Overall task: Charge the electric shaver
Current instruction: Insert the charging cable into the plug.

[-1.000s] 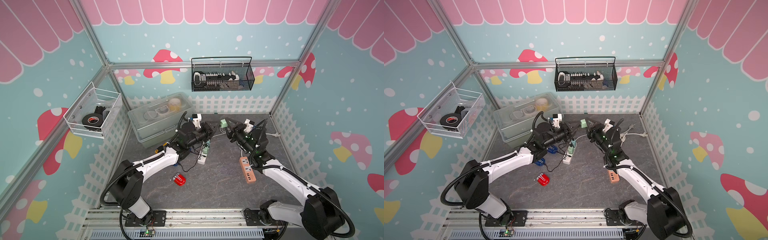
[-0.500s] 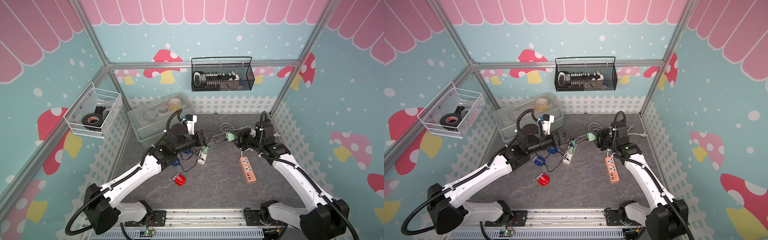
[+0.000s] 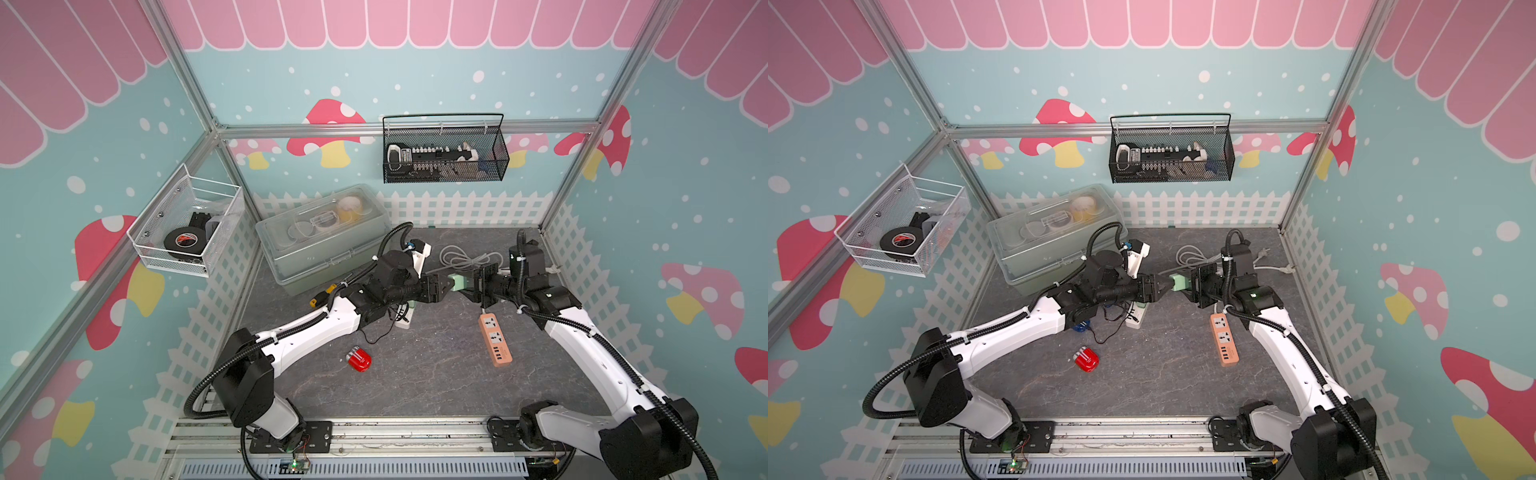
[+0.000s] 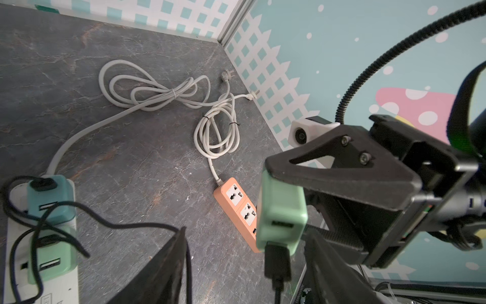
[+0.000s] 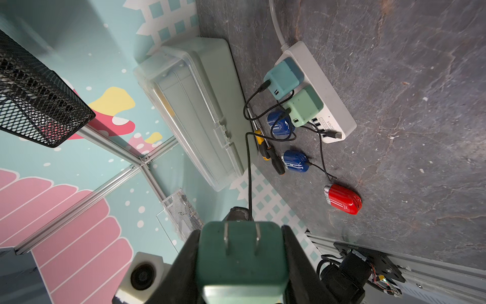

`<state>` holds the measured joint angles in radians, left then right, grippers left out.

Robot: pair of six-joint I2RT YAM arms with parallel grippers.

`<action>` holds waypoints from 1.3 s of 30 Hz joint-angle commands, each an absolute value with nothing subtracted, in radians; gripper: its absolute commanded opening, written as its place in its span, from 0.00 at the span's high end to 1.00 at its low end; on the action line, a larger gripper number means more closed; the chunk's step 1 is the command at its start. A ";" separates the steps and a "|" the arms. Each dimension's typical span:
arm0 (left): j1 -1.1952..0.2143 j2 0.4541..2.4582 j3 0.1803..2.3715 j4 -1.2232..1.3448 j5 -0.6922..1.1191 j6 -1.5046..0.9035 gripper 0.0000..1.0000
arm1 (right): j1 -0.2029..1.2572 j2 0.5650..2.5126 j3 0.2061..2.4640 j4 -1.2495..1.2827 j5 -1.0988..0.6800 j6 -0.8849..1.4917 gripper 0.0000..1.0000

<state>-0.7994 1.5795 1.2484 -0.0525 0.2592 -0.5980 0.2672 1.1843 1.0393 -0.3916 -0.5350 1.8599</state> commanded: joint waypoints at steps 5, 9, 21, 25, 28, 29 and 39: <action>-0.813 1.621 1.295 -0.017 0.307 -0.605 0.43 | 0.264 1.159 1.011 -0.321 -0.555 1.922 1.00; -0.813 1.640 1.308 -0.016 0.322 -0.621 0.55 | 0.264 1.151 0.998 -0.300 -0.547 1.938 1.00; -0.813 1.655 1.325 -0.009 0.327 -0.643 0.80 | 0.264 1.134 0.979 -0.295 -0.559 1.957 1.00; -0.813 1.657 1.331 -0.030 0.328 -0.644 0.90 | 0.264 1.124 0.970 -0.294 -0.555 1.965 1.00; -0.813 1.654 1.327 -0.028 0.327 -0.652 0.85 | 0.264 1.120 0.965 -0.286 -0.558 1.967 1.00; -0.814 1.655 1.330 -0.033 0.327 -0.652 0.77 | 0.264 1.120 0.966 -0.286 -0.561 1.968 1.00; -0.790 1.661 1.313 0.002 0.377 -0.689 0.72 | 0.264 1.097 0.950 -0.272 -0.559 1.975 1.00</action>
